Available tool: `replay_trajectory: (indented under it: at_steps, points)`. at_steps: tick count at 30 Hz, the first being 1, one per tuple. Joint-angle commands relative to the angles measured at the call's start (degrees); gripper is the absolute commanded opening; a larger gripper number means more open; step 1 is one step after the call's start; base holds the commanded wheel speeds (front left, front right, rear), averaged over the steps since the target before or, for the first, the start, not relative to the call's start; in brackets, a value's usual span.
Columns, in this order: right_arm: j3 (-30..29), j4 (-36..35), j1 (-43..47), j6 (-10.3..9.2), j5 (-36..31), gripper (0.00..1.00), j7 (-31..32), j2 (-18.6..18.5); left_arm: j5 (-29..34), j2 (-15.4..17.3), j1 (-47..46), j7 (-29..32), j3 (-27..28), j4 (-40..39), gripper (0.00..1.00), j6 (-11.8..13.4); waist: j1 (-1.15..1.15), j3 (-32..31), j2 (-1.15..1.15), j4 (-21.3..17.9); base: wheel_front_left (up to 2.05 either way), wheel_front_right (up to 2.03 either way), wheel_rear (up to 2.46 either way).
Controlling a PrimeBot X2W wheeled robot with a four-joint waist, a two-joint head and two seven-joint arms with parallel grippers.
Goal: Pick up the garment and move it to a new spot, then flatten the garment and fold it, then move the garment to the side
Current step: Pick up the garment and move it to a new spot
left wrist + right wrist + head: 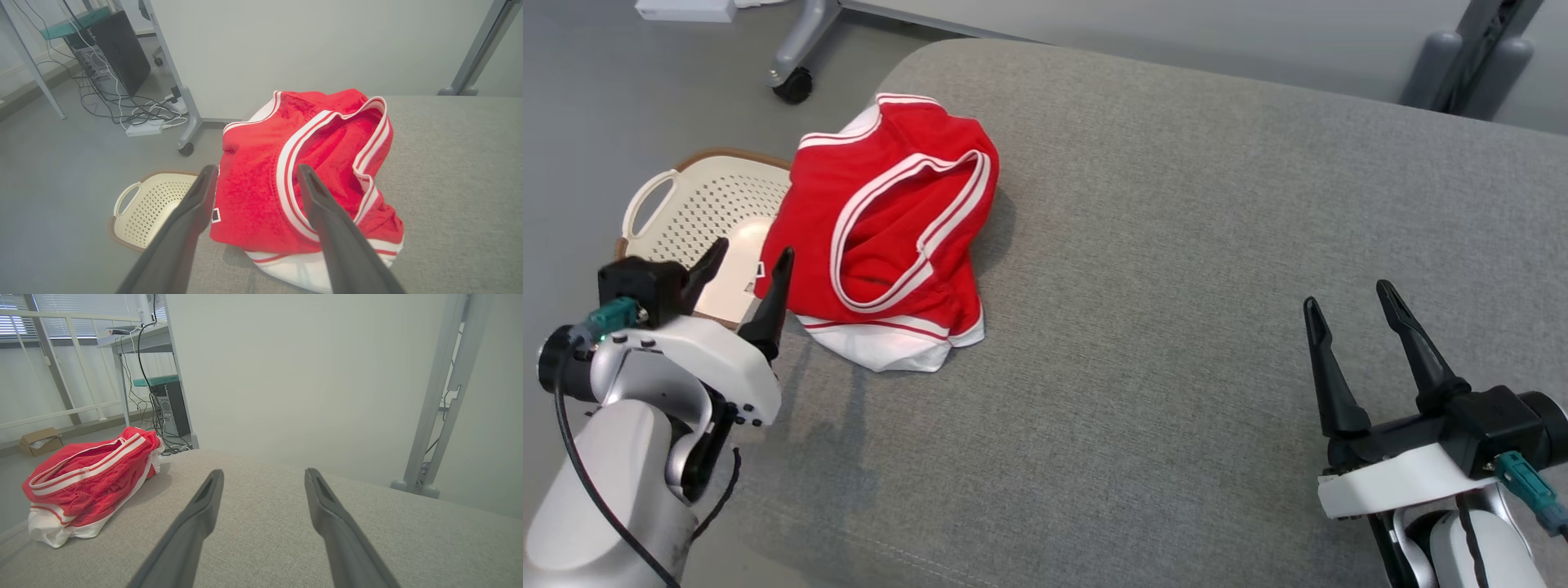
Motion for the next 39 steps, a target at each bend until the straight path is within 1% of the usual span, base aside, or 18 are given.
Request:
replay_trajectory:
  at_steps: [1,3,8,11,15,21,29,36,37,38,39]
  points:
    - [0.1,-0.1,-0.6,0.0,-0.4,1.0,0.1,-0.4,-0.7,0.0,-0.9,0.4,-0.2,0.3,1.0,-0.3,0.0,1.6,0.0,-1.6,0.0,0.0,0.0]
    - [0.2,-0.4,-0.9,0.0,-0.7,1.0,0.2,-0.5,-2.9,2.0,-3.0,3.7,-2.2,2.0,1.0,-0.5,0.0,2.3,0.0,-2.4,0.0,0.0,0.0]
    - [0.8,-1.8,-2.3,0.0,-0.8,1.0,1.4,-0.4,-10.5,7.3,-8.3,10.2,-10.6,3.4,1.0,-0.4,0.0,4.1,0.0,-3.8,0.0,0.0,0.0]
    - [1.2,-2.7,-2.8,0.0,-1.3,1.0,2.1,-0.7,-14.1,9.9,-11.5,12.3,-14.4,4.8,1.0,-0.4,0.0,5.1,0.0,-4.6,0.0,0.0,0.0]
    - [1.6,-4.1,-3.2,0.0,-1.8,1.0,2.9,-0.8,-17.5,11.8,-15.1,13.7,-18.5,7.5,1.0,-0.5,0.0,6.4,0.0,-5.6,0.0,0.0,0.0]
    - [2.2,-5.3,-3.2,0.0,-2.3,1.0,3.6,-1.4,-21.2,12.9,-19.8,13.6,-23.1,11.9,1.0,-0.5,0.0,8.2,0.0,-6.9,0.0,0.0,0.0]
    - [2.5,-5.9,-4.0,0.0,-2.3,1.0,3.8,-1.5,-24.6,11.2,-24.8,14.6,-25.3,20.4,1.0,-0.5,0.0,9.7,0.0,-8.2,0.0,0.0,0.0]
    - [2.8,-5.8,-4.2,0.0,-2.5,1.0,3.6,-1.4,-26.9,10.8,-27.3,15.9,-28.0,24.3,1.0,-0.5,0.0,10.6,0.0,-8.9,0.0,0.0,0.0]
    - [2.8,-5.7,-4.2,0.0,-2.5,1.0,3.5,-1.4,-27.4,10.7,-27.7,15.7,-27.7,25.3,0.55,-0.5,0.0,10.7,0.0,-8.8,0.0,0.0,0.0]
    - [2.7,-5.7,-4.2,0.0,-2.6,1.0,3.5,-1.4,-27.6,10.5,-28.1,15.2,-27.4,26.4,0.0,-0.3,0.0,10.7,0.0,-8.8,0.0,0.0,0.0]
    - [2.7,-5.6,-4.2,0.0,-2.7,1.0,3.4,-1.3,-27.9,10.1,-28.4,15.0,-27.3,27.4,0.0,-0.3,0.0,10.7,0.0,-8.8,0.0,0.0,0.0]
